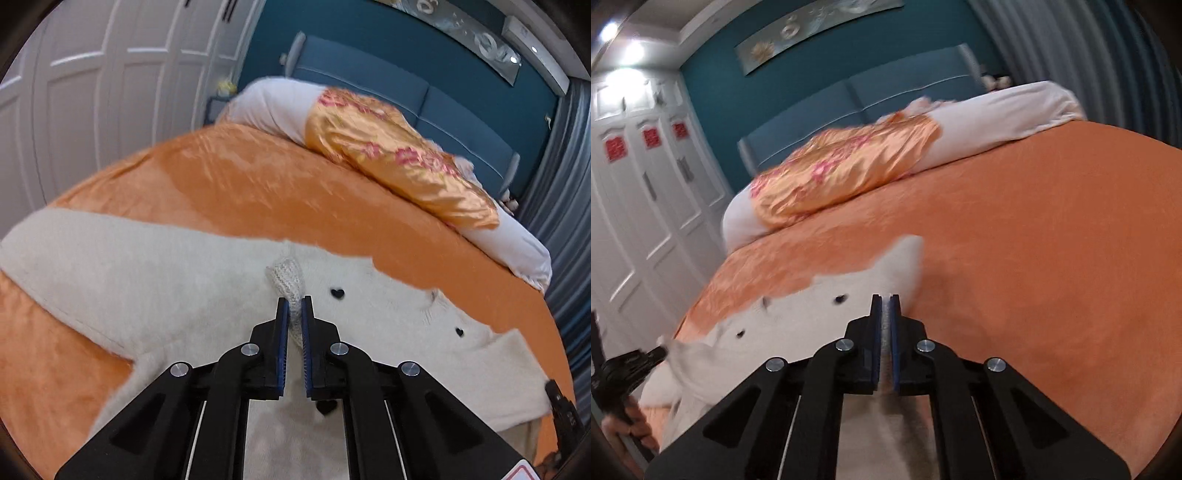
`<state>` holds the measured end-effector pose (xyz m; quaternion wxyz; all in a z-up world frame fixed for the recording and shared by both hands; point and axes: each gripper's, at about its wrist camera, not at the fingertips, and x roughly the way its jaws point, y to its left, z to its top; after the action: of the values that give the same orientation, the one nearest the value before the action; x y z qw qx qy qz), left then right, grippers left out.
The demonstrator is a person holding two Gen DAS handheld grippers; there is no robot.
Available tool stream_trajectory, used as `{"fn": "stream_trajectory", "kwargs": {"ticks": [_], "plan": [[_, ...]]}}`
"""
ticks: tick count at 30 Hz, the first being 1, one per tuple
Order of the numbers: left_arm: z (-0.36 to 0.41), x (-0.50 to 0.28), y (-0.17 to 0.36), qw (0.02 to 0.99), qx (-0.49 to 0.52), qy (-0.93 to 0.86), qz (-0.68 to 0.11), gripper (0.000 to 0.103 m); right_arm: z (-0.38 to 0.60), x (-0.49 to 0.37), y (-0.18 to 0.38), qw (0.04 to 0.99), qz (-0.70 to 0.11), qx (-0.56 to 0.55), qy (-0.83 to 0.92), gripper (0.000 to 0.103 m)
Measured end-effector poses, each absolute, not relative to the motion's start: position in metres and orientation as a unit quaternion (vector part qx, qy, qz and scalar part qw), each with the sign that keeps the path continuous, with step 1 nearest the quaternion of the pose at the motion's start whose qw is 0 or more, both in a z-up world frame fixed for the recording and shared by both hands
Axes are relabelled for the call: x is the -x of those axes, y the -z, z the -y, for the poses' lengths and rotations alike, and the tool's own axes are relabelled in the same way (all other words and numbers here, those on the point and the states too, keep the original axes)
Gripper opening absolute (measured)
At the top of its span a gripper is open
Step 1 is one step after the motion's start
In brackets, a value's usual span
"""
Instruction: Fold small clothes
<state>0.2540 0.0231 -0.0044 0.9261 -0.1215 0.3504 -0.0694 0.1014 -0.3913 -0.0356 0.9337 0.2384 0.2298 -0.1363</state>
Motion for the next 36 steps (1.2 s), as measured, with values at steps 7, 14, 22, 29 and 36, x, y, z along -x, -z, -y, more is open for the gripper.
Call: {"fn": "stream_trajectory", "kwargs": {"ticks": [7, 14, 22, 29, 36], "plan": [[-0.035, -0.264, 0.087, 0.884, 0.119, 0.031, -0.452, 0.0, 0.411, -0.115, 0.073, 0.9, -0.311, -0.259, 0.16, 0.003], [-0.04, -0.259, 0.072, 0.877, 0.159, 0.046, -0.451, 0.01, 0.384, -0.126, 0.093, 0.897, -0.369, -0.182, 0.163, 0.007], [-0.022, -0.294, 0.08, 0.856, 0.182, 0.047, -0.482, 0.059, 0.379, -0.104, 0.065, 0.917, -0.317, -0.178, 0.164, 0.007], [-0.023, -0.283, 0.076, 0.876, 0.144, 0.025, -0.459, 0.026, 0.362, -0.097, 0.05, 0.921, -0.319, -0.162, 0.155, 0.007], [-0.113, -0.239, 0.046, 0.896, 0.164, -0.019, -0.412, 0.059, 0.282, -0.056, 0.041, 0.933, -0.337, -0.11, 0.065, 0.008]]}}
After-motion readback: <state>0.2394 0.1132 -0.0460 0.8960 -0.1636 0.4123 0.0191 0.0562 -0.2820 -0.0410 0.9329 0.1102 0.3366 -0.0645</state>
